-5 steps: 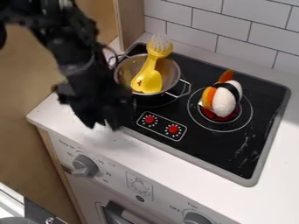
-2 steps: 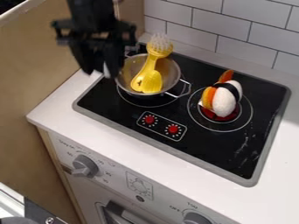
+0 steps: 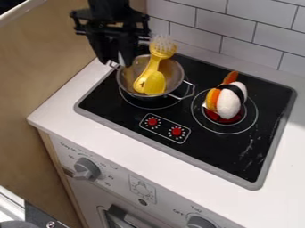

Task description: Put the black and white object in the silver pot

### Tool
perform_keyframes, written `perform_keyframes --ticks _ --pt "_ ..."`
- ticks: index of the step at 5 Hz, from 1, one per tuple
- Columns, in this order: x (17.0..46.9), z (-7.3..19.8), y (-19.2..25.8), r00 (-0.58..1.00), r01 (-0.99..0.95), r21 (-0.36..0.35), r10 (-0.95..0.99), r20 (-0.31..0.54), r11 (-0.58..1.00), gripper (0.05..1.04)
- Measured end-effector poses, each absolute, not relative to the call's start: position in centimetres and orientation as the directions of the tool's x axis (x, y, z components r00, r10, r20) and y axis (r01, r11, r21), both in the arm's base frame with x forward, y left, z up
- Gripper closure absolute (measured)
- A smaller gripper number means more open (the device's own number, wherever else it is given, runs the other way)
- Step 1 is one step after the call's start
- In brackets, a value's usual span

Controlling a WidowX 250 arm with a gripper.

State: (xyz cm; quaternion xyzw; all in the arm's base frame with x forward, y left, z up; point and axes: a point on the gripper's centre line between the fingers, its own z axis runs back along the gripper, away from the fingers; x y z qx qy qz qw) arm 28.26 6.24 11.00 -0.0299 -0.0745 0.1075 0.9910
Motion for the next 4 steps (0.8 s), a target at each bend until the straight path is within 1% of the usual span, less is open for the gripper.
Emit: perform_keyframes --ticks 2,3,4 --pt "29.0 9.1 5.7 0.954 -0.227 -0.099 0.241 0.178 0.969 0.583" --pt "28.9 8.4 5.4 0.948 -0.235 -0.106 0.252 0.193 0.966 0.516" --pt "28.9 8.4 5.3 0.95 -0.227 -0.105 0.244 0.194 0.968 0.214"
